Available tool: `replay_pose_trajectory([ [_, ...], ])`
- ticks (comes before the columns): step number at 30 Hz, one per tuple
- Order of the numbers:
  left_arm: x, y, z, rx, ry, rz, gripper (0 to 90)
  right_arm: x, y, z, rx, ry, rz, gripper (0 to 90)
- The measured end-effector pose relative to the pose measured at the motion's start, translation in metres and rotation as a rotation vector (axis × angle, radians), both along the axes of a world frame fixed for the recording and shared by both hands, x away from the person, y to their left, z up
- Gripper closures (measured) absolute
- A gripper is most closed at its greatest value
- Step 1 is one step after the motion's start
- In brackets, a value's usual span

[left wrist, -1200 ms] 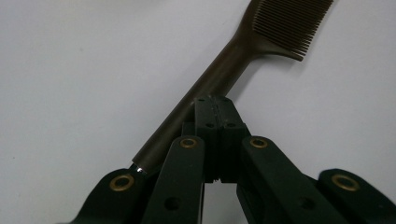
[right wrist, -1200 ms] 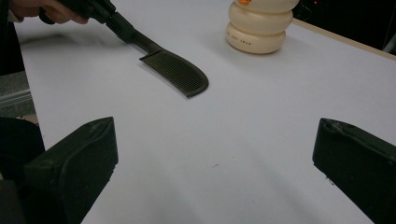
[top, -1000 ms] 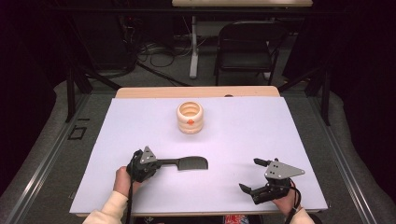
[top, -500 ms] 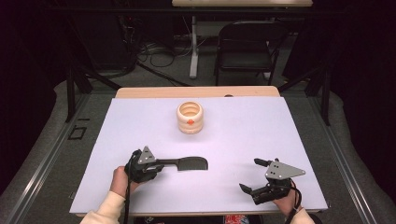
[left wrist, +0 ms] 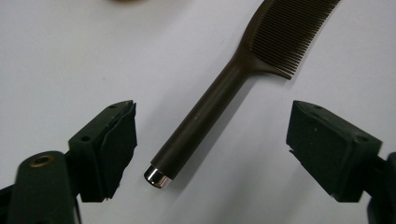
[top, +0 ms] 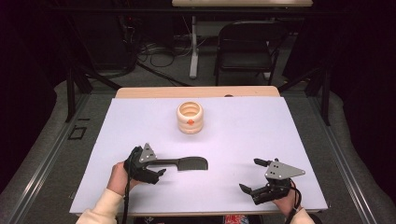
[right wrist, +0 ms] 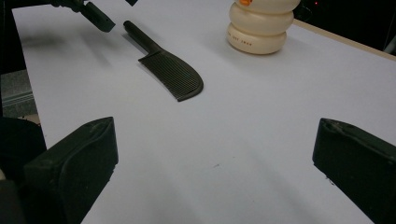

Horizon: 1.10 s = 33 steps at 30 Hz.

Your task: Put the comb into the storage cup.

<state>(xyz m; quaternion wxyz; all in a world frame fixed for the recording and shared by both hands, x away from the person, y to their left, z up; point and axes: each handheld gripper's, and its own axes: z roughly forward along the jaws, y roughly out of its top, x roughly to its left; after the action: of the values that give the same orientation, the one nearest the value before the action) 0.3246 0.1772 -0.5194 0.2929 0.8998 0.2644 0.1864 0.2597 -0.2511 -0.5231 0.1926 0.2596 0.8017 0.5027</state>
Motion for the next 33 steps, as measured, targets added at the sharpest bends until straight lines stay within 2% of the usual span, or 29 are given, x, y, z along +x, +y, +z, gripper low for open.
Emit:
replay_pose_trajectory([
  [5,0.007,-0.004,0.002,0.019,-0.014,-0.015,5.8,0.0,0.0,0.0,-0.001,0.001,0.002,0.0],
  [9,0.009,-0.007,0.003,0.027,-0.021,-0.028,3.1,0.0,0.0,-0.001,-0.001,0.006,0.003,0.0],
  [11,0.011,-0.009,0.003,0.046,-0.023,-0.038,0.8,0.001,0.0,0.0,0.0,0.003,0.001,0.0],
  [18,0.018,-0.016,-0.001,0.085,-0.022,-0.06,0.2,0.001,0.0,-0.001,0.0,0.005,0.003,0.0],
  [19,0.019,-0.016,-0.001,0.092,-0.011,-0.069,0.1,0.001,0.0,-0.001,-0.003,0.006,0.002,0.0],
  [21,0.021,-0.018,-0.002,0.098,-0.021,-0.074,0.1,0.001,0.0,0.0,-0.002,0.004,0.003,0.0],
  [23,0.023,-0.021,-0.002,0.111,-0.009,-0.092,0.0,0.001,0.0,0.0,-0.001,0.004,0.003,0.0],
  [33,0.032,-0.032,-0.002,0.158,-0.001,-0.151,0.0,0.001,0.0,0.0,-0.001,0.006,0.006,0.0],
])
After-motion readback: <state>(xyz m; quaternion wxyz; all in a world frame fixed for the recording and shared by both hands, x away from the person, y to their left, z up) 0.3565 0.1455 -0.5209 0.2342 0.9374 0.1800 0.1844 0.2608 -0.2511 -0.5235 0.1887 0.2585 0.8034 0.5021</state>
